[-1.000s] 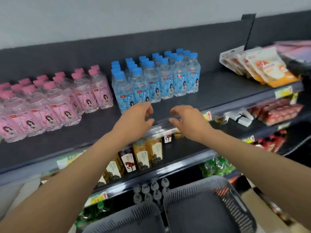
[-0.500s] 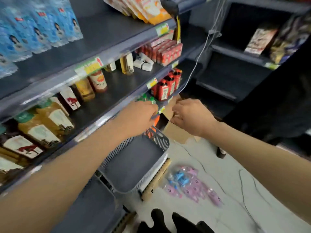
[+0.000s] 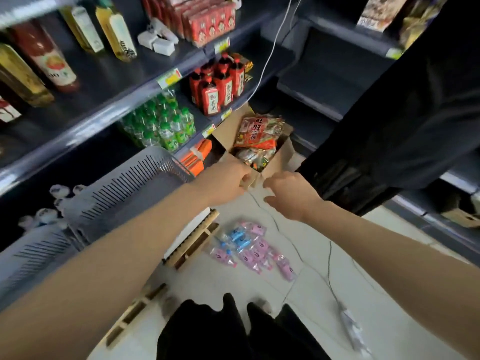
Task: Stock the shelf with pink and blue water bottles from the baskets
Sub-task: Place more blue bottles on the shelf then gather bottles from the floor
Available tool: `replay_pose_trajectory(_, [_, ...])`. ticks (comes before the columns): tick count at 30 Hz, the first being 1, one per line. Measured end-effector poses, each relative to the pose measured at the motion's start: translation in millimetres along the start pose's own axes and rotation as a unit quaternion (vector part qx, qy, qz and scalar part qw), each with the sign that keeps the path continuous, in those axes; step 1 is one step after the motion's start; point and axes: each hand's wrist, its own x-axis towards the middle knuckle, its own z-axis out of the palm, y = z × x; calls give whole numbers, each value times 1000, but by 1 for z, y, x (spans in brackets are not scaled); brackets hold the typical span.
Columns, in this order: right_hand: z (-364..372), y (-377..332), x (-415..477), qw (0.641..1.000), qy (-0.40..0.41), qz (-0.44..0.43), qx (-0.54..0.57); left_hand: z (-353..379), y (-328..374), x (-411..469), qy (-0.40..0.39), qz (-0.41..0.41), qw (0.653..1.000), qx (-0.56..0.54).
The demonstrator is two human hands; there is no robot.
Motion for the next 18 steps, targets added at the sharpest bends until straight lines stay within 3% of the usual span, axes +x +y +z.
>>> replay_pose_trajectory(10, [130,37,52,993,-111,-38,26,132,-52,33,-17,-148,978,-143])
replay_pose_trajectory(18, [309,42,133,986,-160,-18,28,318,-141,88,-29,-208,963,-167])
